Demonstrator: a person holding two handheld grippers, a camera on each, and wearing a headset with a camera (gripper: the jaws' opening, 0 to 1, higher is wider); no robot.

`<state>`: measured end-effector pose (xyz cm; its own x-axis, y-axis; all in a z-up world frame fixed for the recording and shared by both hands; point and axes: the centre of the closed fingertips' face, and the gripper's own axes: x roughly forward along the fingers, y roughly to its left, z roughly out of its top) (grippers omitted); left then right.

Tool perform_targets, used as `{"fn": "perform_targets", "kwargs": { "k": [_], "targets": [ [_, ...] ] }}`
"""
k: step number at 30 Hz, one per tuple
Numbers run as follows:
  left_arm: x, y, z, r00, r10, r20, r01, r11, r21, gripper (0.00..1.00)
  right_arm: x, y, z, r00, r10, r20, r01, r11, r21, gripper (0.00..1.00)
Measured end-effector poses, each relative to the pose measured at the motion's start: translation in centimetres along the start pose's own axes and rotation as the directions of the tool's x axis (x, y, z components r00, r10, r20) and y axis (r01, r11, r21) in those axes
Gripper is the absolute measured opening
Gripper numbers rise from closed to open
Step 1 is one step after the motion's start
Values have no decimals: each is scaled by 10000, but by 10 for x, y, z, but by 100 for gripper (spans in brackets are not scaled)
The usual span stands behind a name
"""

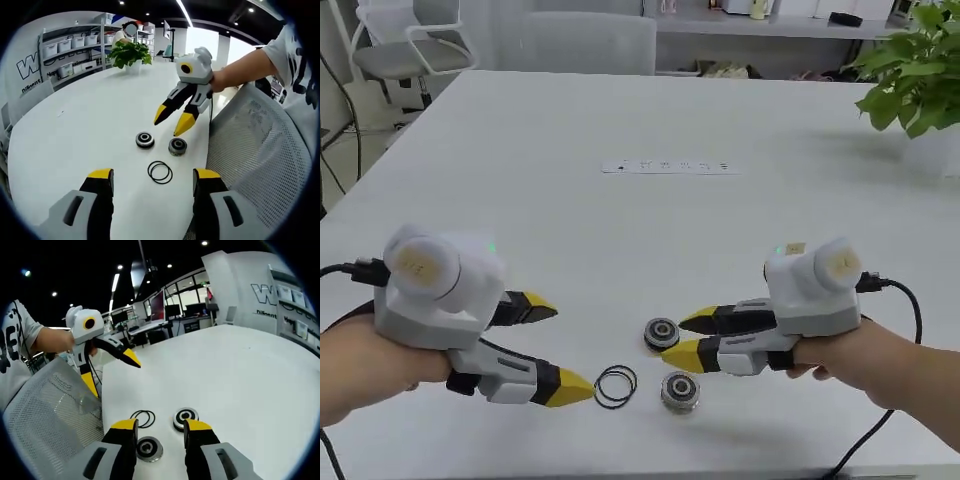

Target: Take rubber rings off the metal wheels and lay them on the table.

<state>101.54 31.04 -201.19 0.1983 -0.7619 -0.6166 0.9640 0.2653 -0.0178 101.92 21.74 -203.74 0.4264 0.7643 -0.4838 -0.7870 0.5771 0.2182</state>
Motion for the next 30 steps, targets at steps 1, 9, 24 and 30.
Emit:
{"fn": "perform_targets", "kwargs": {
  "k": [1,9,24,30],
  "targets": [
    [1,0,1,10000,-14,9,14,10000,12,63,-1,0,-1,10000,-24,-22,24,10000,6,36],
    [11,6,8,10000,-26,-38,26,9998,188,61,-6,-7,-6,9998,-211,3,211,9998,42,37],
    [33,9,19,9999,-144,-20,145,9988,473,58,-11,-21,-11,9981,-609,64,608,9981,116,37],
    [42,13,19,9998,-170,-112,176,9985,524,56,-10,-24,-13,9976,-685,1,685,9976,110,38]
  ]
}}
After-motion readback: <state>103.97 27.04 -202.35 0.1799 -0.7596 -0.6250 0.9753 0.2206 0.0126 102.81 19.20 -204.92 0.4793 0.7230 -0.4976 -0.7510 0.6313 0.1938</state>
